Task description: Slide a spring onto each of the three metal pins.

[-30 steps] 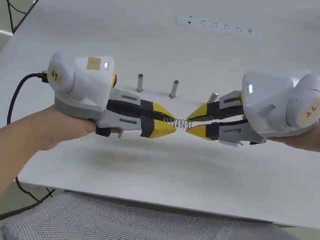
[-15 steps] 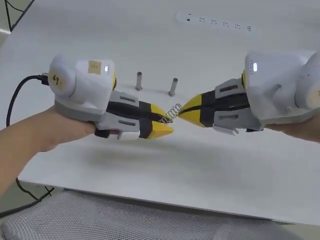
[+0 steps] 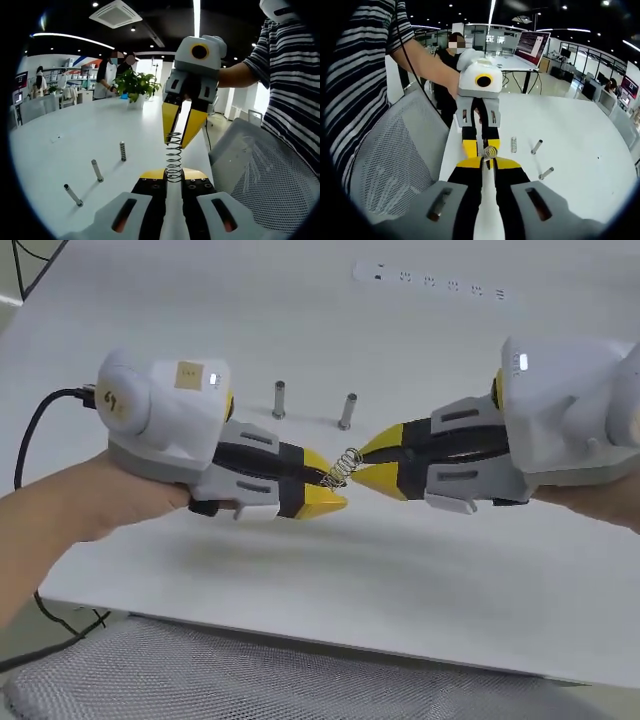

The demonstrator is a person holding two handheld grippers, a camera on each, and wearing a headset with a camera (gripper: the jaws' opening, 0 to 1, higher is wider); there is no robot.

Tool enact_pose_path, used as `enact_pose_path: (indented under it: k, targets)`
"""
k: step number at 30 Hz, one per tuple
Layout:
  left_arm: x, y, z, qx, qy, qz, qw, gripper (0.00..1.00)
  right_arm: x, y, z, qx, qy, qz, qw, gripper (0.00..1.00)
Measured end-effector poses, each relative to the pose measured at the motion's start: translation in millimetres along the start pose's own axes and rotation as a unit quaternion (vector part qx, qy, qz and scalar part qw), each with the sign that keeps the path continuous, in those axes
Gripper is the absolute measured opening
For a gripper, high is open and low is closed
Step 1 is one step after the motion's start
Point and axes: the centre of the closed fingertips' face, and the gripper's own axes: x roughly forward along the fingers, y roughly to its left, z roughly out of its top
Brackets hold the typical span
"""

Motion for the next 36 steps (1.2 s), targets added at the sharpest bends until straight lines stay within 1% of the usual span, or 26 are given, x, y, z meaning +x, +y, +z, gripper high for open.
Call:
enact_pose_path:
  k: [1, 2, 9, 16, 21, 27, 29, 31, 32, 33, 36]
  targets:
    - [-0.1, -0.4, 0.5, 0.000, -0.001, -0.001, 1.0000, 0.07, 0.0, 0.5, 1.2, 0.003, -0.004, 0.000, 1.0000, 0.10]
    - [-0.1, -0.5, 0.6, 0.000, -0.001, -0.001, 1.0000, 0.07, 0.5, -2.0, 0.6, 0.005, -0.006, -0.001, 1.0000, 0.11]
    - [0.3, -2.1, 4.2, 0.000, -0.010, -0.005, 0.9999, 0.07, 1.4, -2.0, 9.8, 0.024, -0.027, 0.000, 0.9993, 0.12]
    - [0.1, -4.0, 5.0, 0.002, -0.012, -0.008, 0.9999, 0.07, 4.0, -0.1, 15.0, 0.032, -0.037, 0.002, 0.9988, 0.14]
    - [0.4, -3.4, 8.4, 0.000, -0.019, -0.009, 0.9998, 0.07, 5.9, 0.6, 20.6, 0.032, -0.049, 0.002, 0.9983, 0.13]
    - [-0.9, -2.0, 9.5, -0.003, -0.022, -0.009, 0.9997, 0.07, 7.7, -0.4, 23.3, 0.041, -0.054, 0.000, 0.9977, 0.13]
    - [-2.6, -0.7, 10.9, -0.006, -0.027, -0.008, 0.9996, 0.07, 7.7, -1.6, 24.9, 0.046, -0.058, -0.002, 0.9973, 0.13]
    - [-6.3, 3.0, 14.3, -0.017, -0.042, 0.000, 0.9990, 0.07, 7.2, -4.2, 27.4, 0.046, -0.063, -0.009, 0.9969, 0.13]
    - [-7.0, 3.9, 15.3, -0.021, -0.046, 0.002, 0.9987, 0.07, 7.0, -5.2, 28.9, 0.048, -0.067, -0.012, 0.9965, 0.13]
    - [-8.6, 5.1, 17.1, -0.033, -0.055, 0.003, 0.9980, 0.07, 6.8, -6.3, 30.9, 0.042, -0.071, -0.017, 0.9965, 0.13]
    - [-9.3, 6.3, 16.4, -0.031, -0.054, 0.003, 0.9981, 0.07, 8.6, -6.2, 32.4, 0.032, -0.067, -0.017, 0.9971, 0.13]
